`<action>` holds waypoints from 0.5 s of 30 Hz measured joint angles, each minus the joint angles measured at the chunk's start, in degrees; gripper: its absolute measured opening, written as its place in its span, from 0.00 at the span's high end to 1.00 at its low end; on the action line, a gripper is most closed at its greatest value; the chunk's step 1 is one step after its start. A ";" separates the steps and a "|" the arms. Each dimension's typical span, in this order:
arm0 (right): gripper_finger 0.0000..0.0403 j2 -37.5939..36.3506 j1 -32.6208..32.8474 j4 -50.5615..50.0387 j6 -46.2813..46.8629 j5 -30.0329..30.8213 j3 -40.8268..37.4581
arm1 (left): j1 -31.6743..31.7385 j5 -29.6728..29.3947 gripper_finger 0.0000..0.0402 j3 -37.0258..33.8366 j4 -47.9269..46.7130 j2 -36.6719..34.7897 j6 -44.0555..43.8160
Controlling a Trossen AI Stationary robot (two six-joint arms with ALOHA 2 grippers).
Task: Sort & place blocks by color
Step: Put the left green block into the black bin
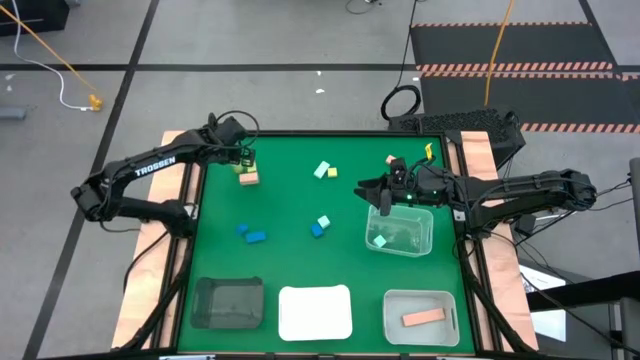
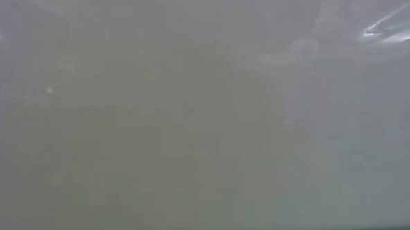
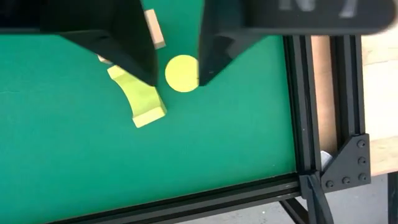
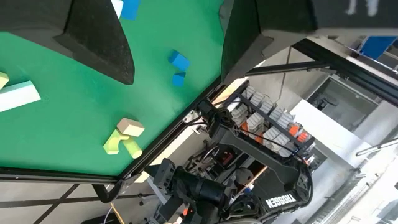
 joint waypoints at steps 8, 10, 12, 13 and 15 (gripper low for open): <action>0.43 0.00 0.00 -0.12 -0.02 -1.45 0.00 | -0.01 -0.02 0.41 -0.55 -1.19 1.49 -7.35; 0.43 0.00 0.00 -0.12 -0.03 -1.44 0.00 | -0.01 -0.02 0.39 -1.23 -0.99 2.43 -8.13; 0.43 0.00 0.00 -0.12 -0.04 -1.44 0.00 | -0.01 0.00 0.39 -1.55 -0.71 3.72 -8.89; 0.43 0.00 0.00 -0.12 -0.16 -1.44 0.00 | -0.01 -0.02 0.39 -1.64 -0.53 4.38 -9.21; 0.43 0.00 0.00 -0.12 -0.44 -1.42 0.00 | -0.01 -0.01 0.40 -1.64 0.28 5.73 -9.35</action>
